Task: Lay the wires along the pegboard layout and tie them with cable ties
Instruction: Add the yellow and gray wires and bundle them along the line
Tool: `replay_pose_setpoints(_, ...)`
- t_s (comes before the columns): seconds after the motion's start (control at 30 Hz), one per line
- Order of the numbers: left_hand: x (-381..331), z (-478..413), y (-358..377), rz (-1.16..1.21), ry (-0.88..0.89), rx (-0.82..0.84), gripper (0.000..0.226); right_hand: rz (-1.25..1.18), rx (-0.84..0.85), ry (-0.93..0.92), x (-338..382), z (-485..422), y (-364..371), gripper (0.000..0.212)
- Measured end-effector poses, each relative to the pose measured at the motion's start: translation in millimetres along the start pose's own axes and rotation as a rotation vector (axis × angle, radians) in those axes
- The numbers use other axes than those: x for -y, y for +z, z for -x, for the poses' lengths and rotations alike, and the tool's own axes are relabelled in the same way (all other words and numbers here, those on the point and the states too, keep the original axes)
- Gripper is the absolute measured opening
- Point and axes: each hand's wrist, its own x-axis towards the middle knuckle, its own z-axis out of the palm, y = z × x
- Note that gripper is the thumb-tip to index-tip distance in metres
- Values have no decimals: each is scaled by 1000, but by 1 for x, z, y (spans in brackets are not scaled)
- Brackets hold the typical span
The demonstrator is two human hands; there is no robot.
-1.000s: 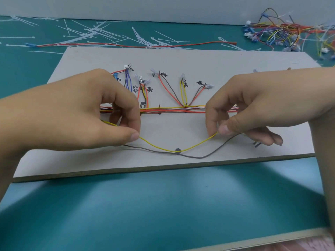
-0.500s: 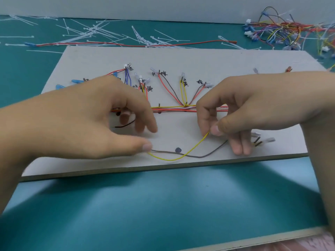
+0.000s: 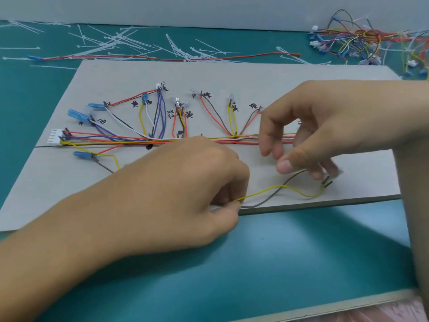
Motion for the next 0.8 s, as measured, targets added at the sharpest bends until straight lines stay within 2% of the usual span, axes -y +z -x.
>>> replay_pose_setpoints(0.13,-2,1,0,-44,-18,43,7,148,-5,67,-2,7,-10,16)
replay_pose_setpoints(0.27,-2,1,1,-39,-43,44,10,282,44,184,-2,6,-8,26)
replay_pose_setpoints(0.37,-2,1,1,-22,-46,40,10,407,-20,201,-2,5,2,16)
replay_pose_setpoints(0.5,0,0,-1,9,-59,44,9,548,-97,141,4,15,6,17)
replay_pose_setpoints(0.7,3,0,0,2,-26,6,7,353,-153,33,-1,45,-13,22)
replay_pose_setpoints(0.8,7,1,-1,3,-12,-16,7,381,-223,25,-13,54,-4,22)
